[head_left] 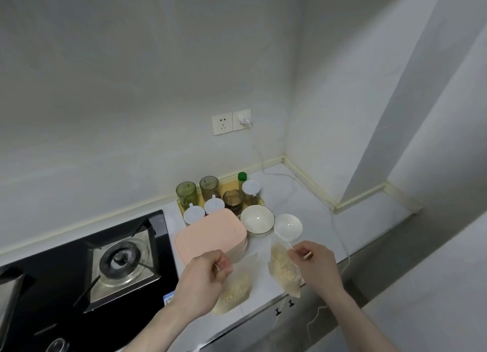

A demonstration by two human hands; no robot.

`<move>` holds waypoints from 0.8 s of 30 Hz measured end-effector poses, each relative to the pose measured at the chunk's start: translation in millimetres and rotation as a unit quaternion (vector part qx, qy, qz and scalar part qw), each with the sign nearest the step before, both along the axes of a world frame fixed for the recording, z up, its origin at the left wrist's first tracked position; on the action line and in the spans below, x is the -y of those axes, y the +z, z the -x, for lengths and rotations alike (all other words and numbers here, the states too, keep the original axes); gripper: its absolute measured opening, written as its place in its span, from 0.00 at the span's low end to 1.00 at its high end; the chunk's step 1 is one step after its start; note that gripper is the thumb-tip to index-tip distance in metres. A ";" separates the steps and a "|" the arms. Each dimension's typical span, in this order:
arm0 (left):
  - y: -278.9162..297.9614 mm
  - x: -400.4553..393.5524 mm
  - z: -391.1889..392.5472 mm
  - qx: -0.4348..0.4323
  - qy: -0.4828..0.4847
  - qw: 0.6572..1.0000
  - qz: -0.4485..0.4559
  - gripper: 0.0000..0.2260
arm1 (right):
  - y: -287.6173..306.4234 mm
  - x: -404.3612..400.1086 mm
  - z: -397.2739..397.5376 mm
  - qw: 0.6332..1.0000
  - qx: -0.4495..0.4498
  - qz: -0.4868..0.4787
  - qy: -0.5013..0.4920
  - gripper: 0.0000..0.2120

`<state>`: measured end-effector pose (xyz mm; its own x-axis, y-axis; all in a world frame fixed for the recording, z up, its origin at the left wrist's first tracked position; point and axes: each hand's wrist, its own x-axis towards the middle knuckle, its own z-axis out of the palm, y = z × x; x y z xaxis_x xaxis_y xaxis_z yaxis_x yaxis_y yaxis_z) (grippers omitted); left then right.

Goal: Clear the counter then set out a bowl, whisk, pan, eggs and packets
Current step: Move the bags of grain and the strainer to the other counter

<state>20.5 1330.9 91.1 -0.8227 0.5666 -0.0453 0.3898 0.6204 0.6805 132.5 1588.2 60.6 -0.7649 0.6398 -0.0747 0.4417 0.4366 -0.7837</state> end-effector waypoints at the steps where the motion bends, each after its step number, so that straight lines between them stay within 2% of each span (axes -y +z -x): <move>1: -3.4 -7.2 8.1 0.003 -0.007 1.000 -0.004 0.08 | -2.7 -7.6 10.0 1.000 0.011 -0.005 0.000 0.04; 8: -26.2 -57.9 50.4 0.009 -0.042 0.999 0.010 0.05 | -33.3 -44.4 61.3 0.998 0.061 -0.020 0.001 0.05; 13: -36.7 -105.0 71.0 -0.035 -0.080 0.993 0.084 0.03 | -49.3 -59.6 80.6 0.996 0.083 -0.016 -0.021 0.07; 16: -42.9 -128.4 82.0 -0.074 -0.102 0.984 0.123 0.05 | -60.0 -71.9 88.6 0.995 0.090 0.004 -0.035 0.05; 19: -49.3 -144.5 90.6 -0.098 -0.098 0.979 0.149 0.06 | -64.4 -80.1 96.7 0.995 0.087 0.003 -0.039 0.04; 24: -57.1 -162.3 102.7 -0.085 -0.087 0.979 0.166 0.08 | -65.2 -85.1 111.8 0.995 0.086 -0.006 -0.041 0.02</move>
<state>-82.2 1493.2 34.0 -0.7270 0.6760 -0.1204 0.5994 0.7104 0.3688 20.7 1673.3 -4.5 -0.6870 0.7006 -0.1929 0.6038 0.4027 -0.6879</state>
